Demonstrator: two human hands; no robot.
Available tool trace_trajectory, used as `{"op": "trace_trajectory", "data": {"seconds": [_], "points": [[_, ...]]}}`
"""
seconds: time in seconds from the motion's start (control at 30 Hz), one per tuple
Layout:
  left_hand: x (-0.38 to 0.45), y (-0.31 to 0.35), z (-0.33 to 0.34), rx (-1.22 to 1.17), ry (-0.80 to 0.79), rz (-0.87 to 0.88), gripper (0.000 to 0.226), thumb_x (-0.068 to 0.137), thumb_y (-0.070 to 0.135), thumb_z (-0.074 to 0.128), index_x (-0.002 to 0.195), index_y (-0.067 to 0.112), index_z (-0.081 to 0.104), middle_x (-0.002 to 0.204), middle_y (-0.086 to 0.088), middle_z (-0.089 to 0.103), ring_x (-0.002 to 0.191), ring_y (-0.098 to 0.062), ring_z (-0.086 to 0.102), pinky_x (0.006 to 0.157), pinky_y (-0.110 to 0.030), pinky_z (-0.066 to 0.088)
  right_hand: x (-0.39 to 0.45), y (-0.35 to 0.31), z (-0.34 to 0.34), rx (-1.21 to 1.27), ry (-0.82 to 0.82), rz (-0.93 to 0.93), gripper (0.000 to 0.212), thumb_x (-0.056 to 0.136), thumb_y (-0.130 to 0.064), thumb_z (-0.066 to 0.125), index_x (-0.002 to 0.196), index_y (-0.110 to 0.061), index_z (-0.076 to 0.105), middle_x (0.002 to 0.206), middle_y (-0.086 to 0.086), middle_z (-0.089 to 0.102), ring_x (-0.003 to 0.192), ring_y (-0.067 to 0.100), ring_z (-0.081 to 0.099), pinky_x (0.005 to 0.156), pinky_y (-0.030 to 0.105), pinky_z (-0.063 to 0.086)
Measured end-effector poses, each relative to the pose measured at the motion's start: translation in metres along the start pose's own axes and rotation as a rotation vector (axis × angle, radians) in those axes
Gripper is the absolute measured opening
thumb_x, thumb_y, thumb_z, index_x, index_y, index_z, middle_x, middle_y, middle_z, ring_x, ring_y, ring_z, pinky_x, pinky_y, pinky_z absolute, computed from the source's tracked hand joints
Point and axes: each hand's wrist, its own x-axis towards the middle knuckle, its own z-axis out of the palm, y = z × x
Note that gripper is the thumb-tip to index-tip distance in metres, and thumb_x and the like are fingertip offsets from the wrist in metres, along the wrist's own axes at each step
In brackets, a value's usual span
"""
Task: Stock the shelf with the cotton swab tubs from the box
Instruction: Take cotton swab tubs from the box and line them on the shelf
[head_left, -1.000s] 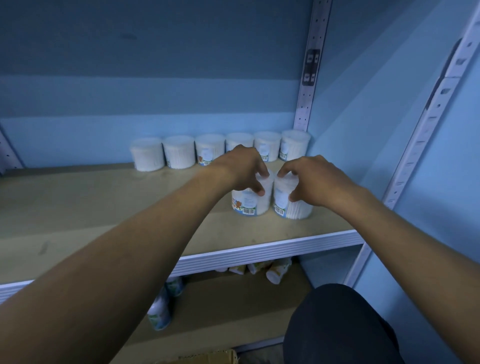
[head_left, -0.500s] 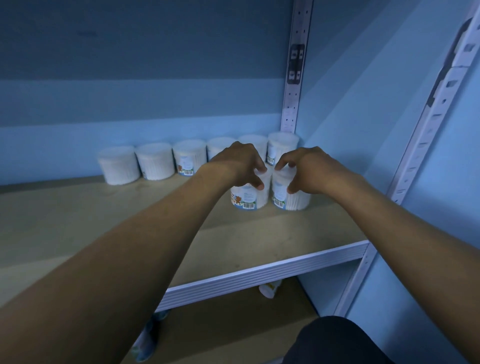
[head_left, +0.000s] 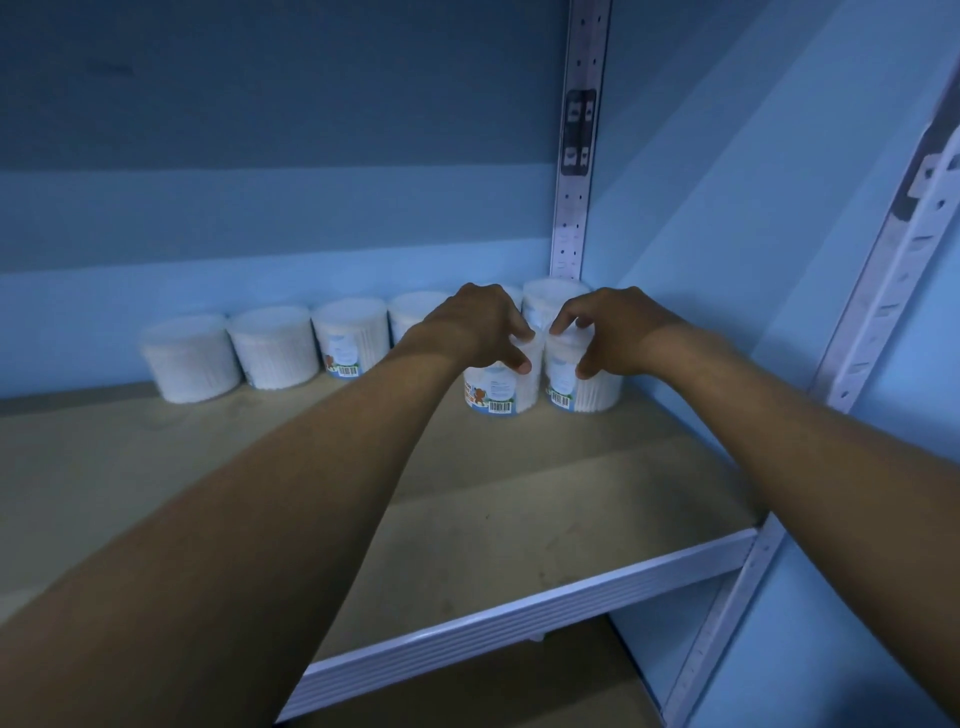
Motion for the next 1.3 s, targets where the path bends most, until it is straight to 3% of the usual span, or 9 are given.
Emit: {"op": "trace_trajectory", "data": {"seconds": [0.23,0.53,0.77,0.9,1.03,1.2,1.3], "points": [[0.022,0.0,0.004,-0.007,0.009,0.01,0.052,0.078,0.031,0.082,0.127,0.02,0.068,0.131,-0.002,0.065,0.116,-0.02,0.061,0.1,-0.032,0.048,0.017,0.014,-0.004,0.023,-0.011,-0.054,0.054,0.073,-0.01,0.084,0.118,-0.034,0.066,0.129,0.001,0.057,0.106,0.016,0.051,0.087,0.027,0.042],[0.036,-0.001,0.008,-0.002,0.016,0.019,0.05,0.081,0.031,0.08,0.128,0.02,0.068,0.132,-0.002,0.065,0.115,-0.022,0.061,0.095,-0.031,0.047,0.031,0.024,-0.001,-0.007,0.016,-0.091,0.053,0.076,-0.009,0.083,0.123,-0.027,0.065,0.133,0.005,0.057,0.121,0.024,0.052,0.086,0.025,0.036],[0.04,0.0,0.008,0.003,0.015,0.014,0.05,0.081,0.032,0.079,0.128,0.021,0.067,0.133,-0.002,0.064,0.115,-0.022,0.061,0.091,-0.029,0.045,0.038,0.028,0.005,-0.009,0.05,-0.106,0.053,0.074,-0.007,0.082,0.12,-0.026,0.065,0.129,0.007,0.059,0.113,0.024,0.054,0.082,0.026,0.038],[0.041,-0.001,0.01,-0.017,0.014,0.01,0.05,0.082,0.032,0.079,0.129,0.02,0.067,0.134,-0.003,0.063,0.116,-0.022,0.06,0.095,-0.031,0.046,0.04,0.027,0.007,-0.006,0.052,-0.103,0.052,0.075,-0.005,0.08,0.119,-0.026,0.063,0.125,0.007,0.057,0.099,0.019,0.048,0.078,0.027,0.038],[0.04,-0.006,0.011,-0.042,0.02,0.007,0.051,0.082,0.037,0.078,0.13,0.023,0.066,0.137,-0.001,0.062,0.118,-0.021,0.059,0.095,-0.03,0.046,0.039,0.03,0.011,0.013,0.069,-0.098,0.052,0.075,-0.004,0.078,0.12,-0.027,0.063,0.125,0.007,0.056,0.107,0.022,0.052,0.083,0.028,0.04],[0.027,-0.01,0.01,0.023,-0.063,0.059,0.063,0.089,0.052,0.064,0.147,0.033,0.046,0.156,0.004,0.038,0.141,-0.018,0.037,0.111,-0.029,0.03,0.029,0.033,0.01,0.068,0.079,-0.094,0.064,0.068,-0.027,0.089,0.126,-0.029,0.061,0.127,0.005,0.056,0.12,0.025,0.052,0.092,0.031,0.041],[0.011,-0.01,0.008,0.025,-0.072,0.064,0.067,0.091,0.054,0.06,0.151,0.034,0.037,0.161,0.003,0.027,0.147,-0.02,0.029,0.116,-0.032,0.024,0.018,0.034,0.013,0.125,0.143,-0.089,0.064,0.074,-0.032,0.085,0.132,-0.026,0.057,0.134,0.007,0.052,0.125,0.025,0.05,0.097,0.031,0.039]]}}
